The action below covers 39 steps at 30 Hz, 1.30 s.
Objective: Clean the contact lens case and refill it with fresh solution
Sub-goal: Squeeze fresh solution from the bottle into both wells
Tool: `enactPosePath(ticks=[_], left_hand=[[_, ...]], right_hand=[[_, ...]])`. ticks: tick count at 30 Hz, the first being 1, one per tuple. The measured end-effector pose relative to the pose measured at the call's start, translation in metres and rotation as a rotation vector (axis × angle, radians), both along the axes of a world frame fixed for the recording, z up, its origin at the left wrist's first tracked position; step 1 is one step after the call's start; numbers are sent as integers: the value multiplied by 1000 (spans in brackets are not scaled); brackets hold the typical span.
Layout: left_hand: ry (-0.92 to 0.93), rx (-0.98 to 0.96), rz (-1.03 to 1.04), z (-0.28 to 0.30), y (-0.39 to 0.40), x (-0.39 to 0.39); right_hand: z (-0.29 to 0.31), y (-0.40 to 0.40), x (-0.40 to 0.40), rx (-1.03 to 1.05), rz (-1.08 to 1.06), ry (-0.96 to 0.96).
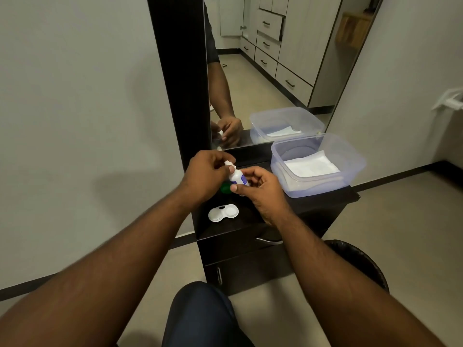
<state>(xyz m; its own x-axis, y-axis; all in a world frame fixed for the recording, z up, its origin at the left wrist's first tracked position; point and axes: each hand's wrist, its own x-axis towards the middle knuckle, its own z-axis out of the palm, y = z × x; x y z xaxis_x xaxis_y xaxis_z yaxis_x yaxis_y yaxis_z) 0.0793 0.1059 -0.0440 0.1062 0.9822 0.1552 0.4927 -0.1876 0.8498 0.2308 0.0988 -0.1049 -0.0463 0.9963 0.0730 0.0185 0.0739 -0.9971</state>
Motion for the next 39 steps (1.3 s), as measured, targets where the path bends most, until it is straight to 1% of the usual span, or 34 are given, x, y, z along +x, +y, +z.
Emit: enactPosePath(ticks=[4, 6, 8, 10, 13, 15, 20, 26, 31, 36, 39], left_hand=[[-81, -169, -110, 11, 3, -7], [-187, -229, -147, 13, 1, -6], [-302, -222, -118, 13, -2, 0], [-370, -161, -42, 10, -4, 7], [-336, -65, 65, 2, 0, 14], [-331, -45, 102, -1, 2, 16], [-458, -27, 111, -6, -2, 15], [-491, -11, 193, -10, -6, 20], [-385, 40, 147, -13, -9, 28], [-398, 18, 71, -12, -7, 24], [-394, 31, 120, -15, -4, 26]], right_hand=[[-3, 0, 0, 0, -8, -13], [-3, 1, 0, -1, -9, 13], [-3, 1, 0, -3, -4, 32], [-3, 1, 1, -7, 7, 42], [-3, 0, 1, -5, 10, 63], [-3, 0, 1, -3, -9, 78], [-4, 2, 0, 4, -55, 128], [-5, 1, 0, 6, -37, 102], [-1, -2, 1, 3, 8, 91], [-2, 1, 3, -20, 22, 136], [-1, 0, 3, -11, -12, 135]])
